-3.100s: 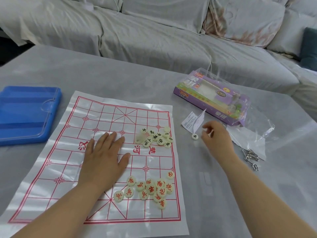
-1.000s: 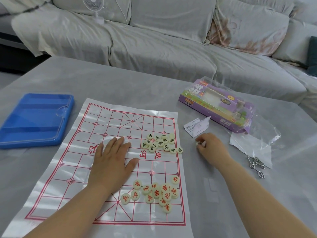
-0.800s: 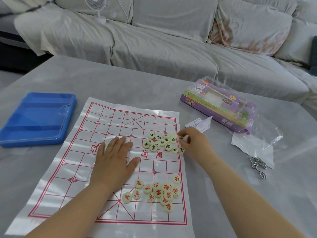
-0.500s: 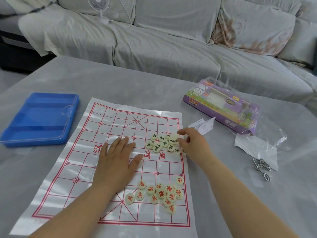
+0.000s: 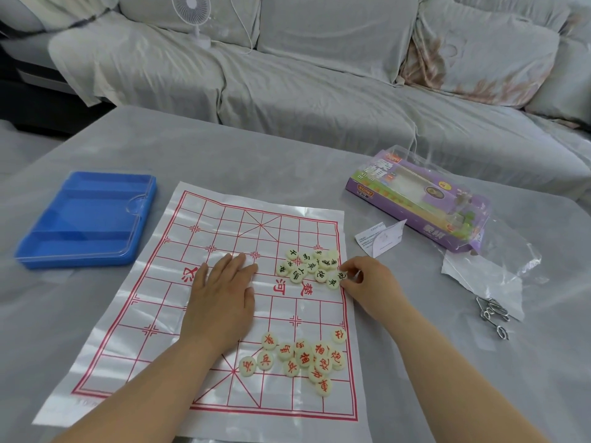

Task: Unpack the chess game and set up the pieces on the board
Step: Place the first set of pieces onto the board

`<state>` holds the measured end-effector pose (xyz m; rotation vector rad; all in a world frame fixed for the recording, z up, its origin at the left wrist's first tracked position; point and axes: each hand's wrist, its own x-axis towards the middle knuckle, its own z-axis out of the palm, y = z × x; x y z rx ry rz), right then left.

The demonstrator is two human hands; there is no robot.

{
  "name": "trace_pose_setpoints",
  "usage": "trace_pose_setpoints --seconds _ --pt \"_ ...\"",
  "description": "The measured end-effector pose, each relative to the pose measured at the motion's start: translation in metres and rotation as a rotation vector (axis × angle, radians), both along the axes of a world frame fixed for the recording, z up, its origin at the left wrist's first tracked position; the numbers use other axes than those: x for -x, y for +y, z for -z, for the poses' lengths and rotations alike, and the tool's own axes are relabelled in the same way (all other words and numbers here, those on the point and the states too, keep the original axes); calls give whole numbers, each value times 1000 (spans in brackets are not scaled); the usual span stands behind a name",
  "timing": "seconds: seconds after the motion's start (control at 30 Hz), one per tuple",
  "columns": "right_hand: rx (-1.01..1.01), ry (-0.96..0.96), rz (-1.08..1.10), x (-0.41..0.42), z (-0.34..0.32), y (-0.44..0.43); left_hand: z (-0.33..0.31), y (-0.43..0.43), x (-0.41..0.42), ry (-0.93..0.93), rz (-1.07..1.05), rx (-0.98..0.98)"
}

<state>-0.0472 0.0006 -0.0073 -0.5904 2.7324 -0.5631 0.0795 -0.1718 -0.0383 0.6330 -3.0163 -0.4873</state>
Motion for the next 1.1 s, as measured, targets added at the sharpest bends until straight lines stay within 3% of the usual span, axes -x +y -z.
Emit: trace_pose_setpoints --seconds 0.23,0.4,0.47,0.8,0.93,1.1 --pt "89 47 60 -11 -2 -5 0 -1 -2 36 -3 -68" --pt "41 217 -178 -45 0 -20 -1 -3 -6 238 -120 -257" --pt "5 225 -228 -56 1 -26 -3 -2 -8 280 -160 -220" --pt "40 149 -31 -90 9 23 -12 0 -15 198 -91 -27" --pt "25 82 8 -96 8 37 -22 -3 -20 83 -30 -30" --pt "-45 133 -25 -101 10 36 -28 -7 -33 1 98 -97"
